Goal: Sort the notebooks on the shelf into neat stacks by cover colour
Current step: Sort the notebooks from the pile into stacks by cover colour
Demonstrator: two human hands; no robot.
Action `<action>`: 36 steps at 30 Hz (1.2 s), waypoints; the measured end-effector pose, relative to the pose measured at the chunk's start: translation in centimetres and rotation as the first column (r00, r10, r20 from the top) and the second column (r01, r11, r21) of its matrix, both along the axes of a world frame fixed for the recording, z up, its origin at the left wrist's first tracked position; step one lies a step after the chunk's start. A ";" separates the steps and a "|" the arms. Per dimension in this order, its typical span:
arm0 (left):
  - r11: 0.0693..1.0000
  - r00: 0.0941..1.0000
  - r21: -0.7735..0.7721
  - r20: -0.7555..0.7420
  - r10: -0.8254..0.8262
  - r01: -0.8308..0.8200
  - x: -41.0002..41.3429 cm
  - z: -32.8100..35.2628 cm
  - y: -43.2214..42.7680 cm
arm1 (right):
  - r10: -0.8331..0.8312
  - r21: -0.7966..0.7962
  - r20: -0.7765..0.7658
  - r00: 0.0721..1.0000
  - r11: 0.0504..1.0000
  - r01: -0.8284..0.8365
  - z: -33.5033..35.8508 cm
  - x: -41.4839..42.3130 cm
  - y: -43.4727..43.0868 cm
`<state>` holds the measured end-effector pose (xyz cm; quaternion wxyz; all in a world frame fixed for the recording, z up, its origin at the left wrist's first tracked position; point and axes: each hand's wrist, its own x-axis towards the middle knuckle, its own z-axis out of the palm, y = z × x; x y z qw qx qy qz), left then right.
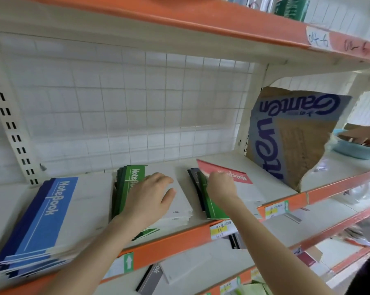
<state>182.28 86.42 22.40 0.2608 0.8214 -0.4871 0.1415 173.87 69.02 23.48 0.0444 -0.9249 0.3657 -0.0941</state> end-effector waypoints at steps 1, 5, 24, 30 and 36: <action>0.999 0.994 -0.041 -0.107 -0.016 0.011 -0.2 0.2 -0.7 | -0.004 -0.013 0.055 0.998 1.000 0.004 0.5 -0.6 -0.3; 0.987 0.722 -0.157 -0.681 -0.123 0.020 -1.3 2.1 -3.5 | 0.039 -0.090 0.307 0.951 0.996 -0.012 2.2 -2.8 -1.5; 0.674 -0.105 -0.481 -0.766 -0.634 -0.560 -1.7 4.6 -3.0 | 0.411 0.345 0.079 0.908 0.844 -0.411 -1.8 -7.1 -3.2; 0.617 -0.026 -0.488 -0.771 -0.636 -0.617 -1.3 4.4 -0.8 | 0.413 0.192 -0.131 0.901 0.903 -0.385 -3.2 -6.0 -1.1; 0.590 -0.003 -0.465 -0.784 -0.621 -0.660 -1.6 3.8 0.5 | 0.385 0.129 -0.115 0.916 0.920 -0.370 -3.8 -5.8 -1.3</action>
